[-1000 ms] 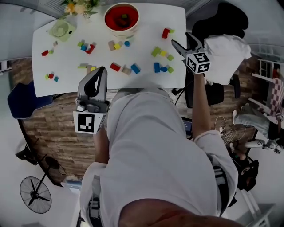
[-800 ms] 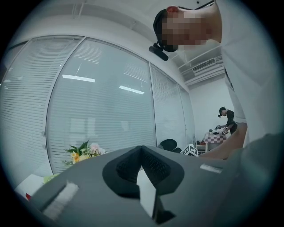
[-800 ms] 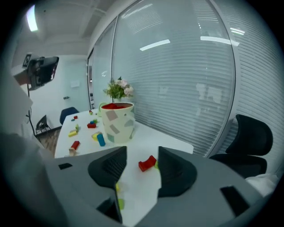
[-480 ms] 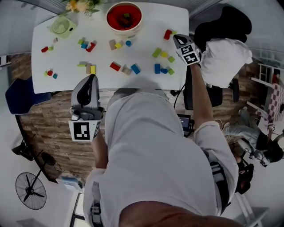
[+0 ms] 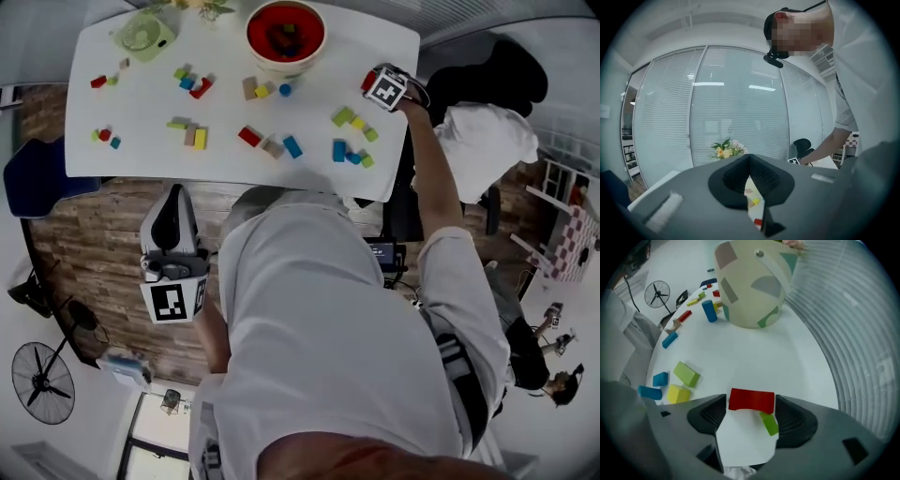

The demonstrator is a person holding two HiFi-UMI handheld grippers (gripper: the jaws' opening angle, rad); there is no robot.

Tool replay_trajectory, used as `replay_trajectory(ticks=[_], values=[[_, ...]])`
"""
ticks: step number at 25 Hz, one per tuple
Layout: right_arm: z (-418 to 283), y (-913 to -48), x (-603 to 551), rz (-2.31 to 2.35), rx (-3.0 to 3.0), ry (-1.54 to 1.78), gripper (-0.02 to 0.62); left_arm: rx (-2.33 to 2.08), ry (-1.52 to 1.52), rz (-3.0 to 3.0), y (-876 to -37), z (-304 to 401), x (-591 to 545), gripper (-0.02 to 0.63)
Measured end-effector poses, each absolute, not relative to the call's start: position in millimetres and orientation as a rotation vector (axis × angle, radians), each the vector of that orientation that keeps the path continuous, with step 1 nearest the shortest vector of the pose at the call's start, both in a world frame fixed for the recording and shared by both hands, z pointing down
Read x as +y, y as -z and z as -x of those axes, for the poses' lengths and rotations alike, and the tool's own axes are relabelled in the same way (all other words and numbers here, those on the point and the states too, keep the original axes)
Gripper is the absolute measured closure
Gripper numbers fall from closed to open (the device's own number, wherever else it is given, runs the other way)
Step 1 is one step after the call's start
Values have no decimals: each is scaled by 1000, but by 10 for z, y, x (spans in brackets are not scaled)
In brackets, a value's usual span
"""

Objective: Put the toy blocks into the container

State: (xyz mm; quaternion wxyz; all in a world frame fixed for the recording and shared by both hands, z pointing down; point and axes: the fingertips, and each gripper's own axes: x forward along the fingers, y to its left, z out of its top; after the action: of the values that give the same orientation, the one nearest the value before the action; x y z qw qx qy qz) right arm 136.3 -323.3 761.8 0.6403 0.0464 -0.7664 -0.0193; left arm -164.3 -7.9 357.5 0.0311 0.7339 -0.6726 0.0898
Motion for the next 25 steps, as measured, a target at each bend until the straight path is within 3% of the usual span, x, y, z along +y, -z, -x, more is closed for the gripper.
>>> replay_trajectory(ticks=[1, 8, 19, 25], values=[[-1370, -7655, -3245, -88, -1735, 54, 301, -2081, -278, -2247, -3590, 1665, -58, 607], [-1094, -7163, -3170, -227, -1998, 116, 305, -2074, -246, -2254, -3615, 1705, -97, 607], [-681, -4977, -2712, -722, -2780, -74, 305, -1851, -153, -2527, -3448, 1291, -725, 609], [-209, -4314, -2648, -716, -2812, 160, 305, -1814, -88, -2573, -3344, 1175, -757, 607]])
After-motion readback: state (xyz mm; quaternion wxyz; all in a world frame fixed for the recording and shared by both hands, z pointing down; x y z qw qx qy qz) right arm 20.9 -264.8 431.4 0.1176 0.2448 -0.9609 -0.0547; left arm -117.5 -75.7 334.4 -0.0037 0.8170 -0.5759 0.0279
